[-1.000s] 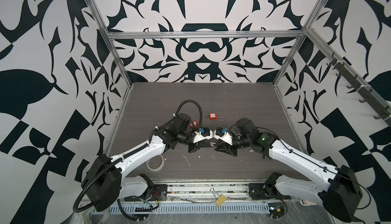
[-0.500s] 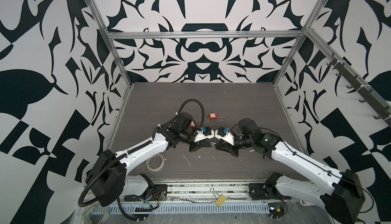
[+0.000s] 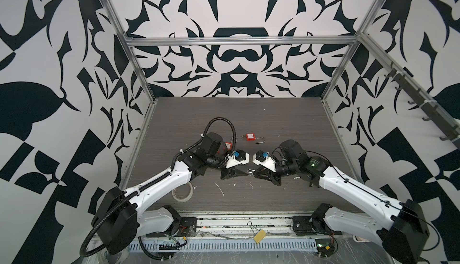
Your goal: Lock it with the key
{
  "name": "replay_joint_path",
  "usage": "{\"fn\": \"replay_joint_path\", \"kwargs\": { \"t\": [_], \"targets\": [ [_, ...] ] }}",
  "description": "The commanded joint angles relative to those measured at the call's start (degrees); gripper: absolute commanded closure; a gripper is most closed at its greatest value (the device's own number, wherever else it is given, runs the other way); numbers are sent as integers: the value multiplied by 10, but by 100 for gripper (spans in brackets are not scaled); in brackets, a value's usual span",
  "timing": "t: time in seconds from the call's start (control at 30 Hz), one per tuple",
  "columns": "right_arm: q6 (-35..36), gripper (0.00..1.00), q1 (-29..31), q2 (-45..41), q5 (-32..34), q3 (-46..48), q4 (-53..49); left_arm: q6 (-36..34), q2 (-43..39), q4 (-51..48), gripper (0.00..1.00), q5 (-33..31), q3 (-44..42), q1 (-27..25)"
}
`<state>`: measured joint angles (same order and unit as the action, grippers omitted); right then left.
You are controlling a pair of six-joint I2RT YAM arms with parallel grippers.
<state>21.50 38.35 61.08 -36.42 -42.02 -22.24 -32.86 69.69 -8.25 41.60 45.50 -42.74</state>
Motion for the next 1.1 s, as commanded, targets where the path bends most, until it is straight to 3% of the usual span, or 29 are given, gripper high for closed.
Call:
{"fn": "replay_joint_path", "kwargs": {
  "t": [0.0, 0.63, 0.77, 0.83, 0.9, 0.93, 1.07],
  "targets": [
    [-4, 95, 1, -4, -14, -32, 7, 2, 9, 10, 60, 14, -2, 2],
    [-9, 96, 2, 3, -22, -50, 4, 2, 29, 7, 85, 34, 13, 2],
    [-4, 95, 2, 2, -21, -53, 2, 5, 29, 4, 98, 46, 14, 2],
    [0, 86, 2, -2, -16, -49, 11, 7, 52, -2, 100, 55, 16, 2],
    [8, 68, 3, -3, -14, -51, 8, 12, 53, 0, 100, 61, 16, 2],
    [14, 64, 3, -2, -14, -55, -1, 16, 51, 5, 100, 59, 14, 2],
    [61, 59, 2, -3, -7, -93, -84, 24, 38, 16, 100, 49, 7, 2]
  ]
}}
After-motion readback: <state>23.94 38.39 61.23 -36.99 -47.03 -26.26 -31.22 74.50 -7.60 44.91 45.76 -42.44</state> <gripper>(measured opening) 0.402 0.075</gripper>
